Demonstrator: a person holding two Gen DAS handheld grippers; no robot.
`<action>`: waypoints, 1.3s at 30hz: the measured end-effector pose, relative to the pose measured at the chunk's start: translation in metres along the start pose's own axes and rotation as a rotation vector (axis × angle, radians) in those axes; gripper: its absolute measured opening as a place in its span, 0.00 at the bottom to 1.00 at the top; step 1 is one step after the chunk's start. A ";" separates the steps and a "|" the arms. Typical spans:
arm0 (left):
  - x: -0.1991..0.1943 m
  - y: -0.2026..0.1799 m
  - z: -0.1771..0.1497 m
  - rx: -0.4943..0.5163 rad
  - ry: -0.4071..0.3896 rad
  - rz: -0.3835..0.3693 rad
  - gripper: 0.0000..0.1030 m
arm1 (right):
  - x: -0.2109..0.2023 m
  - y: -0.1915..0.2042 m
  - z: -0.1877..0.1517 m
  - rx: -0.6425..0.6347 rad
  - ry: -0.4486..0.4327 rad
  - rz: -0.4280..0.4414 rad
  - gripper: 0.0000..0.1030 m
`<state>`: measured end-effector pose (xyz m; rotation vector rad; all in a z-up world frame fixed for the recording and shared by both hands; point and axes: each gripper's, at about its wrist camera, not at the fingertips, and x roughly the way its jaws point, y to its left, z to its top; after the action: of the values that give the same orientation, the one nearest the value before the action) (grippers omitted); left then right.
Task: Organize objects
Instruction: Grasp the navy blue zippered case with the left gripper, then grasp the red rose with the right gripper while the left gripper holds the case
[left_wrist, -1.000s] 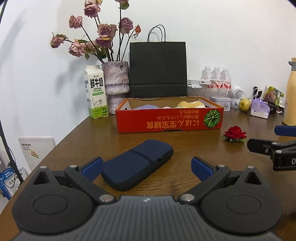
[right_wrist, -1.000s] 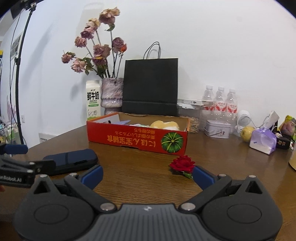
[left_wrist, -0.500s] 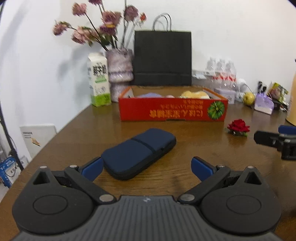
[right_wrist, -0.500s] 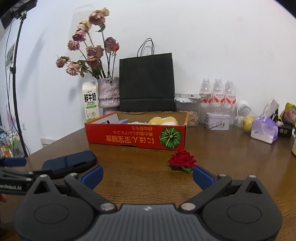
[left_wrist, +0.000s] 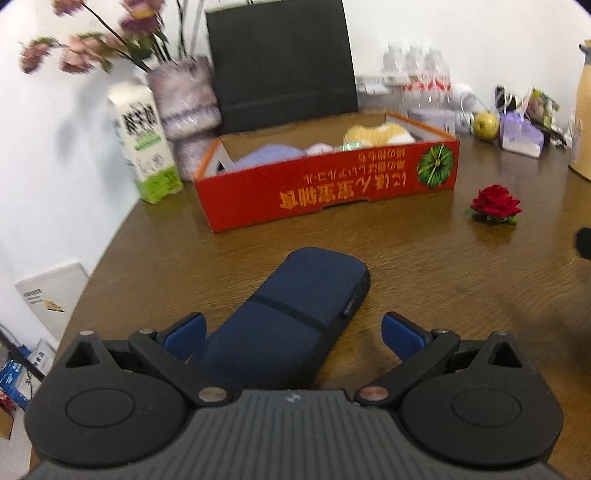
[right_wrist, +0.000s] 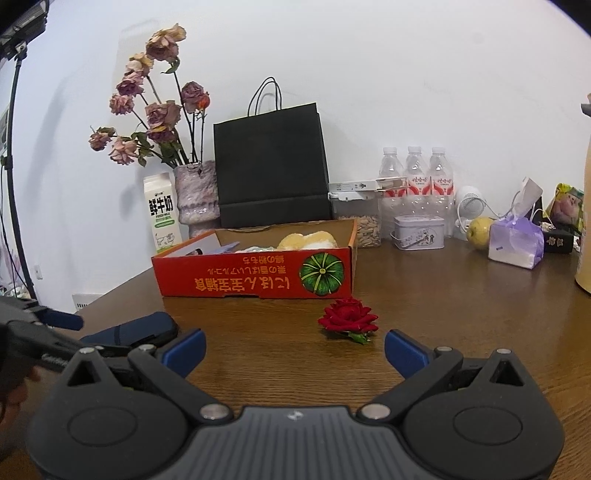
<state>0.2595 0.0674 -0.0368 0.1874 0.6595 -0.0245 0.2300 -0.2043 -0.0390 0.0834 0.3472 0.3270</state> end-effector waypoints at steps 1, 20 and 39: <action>0.007 0.002 0.003 -0.001 0.016 -0.010 1.00 | 0.000 -0.001 0.000 0.006 -0.001 -0.005 1.00; 0.026 0.011 -0.005 -0.180 0.018 -0.062 0.75 | 0.008 -0.005 0.001 0.037 0.035 -0.012 1.00; -0.018 -0.058 -0.025 -0.256 0.050 0.006 1.00 | 0.006 -0.005 0.001 0.040 0.023 -0.016 1.00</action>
<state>0.2257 0.0142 -0.0546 -0.0567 0.7050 0.0702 0.2375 -0.2074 -0.0412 0.1161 0.3765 0.3056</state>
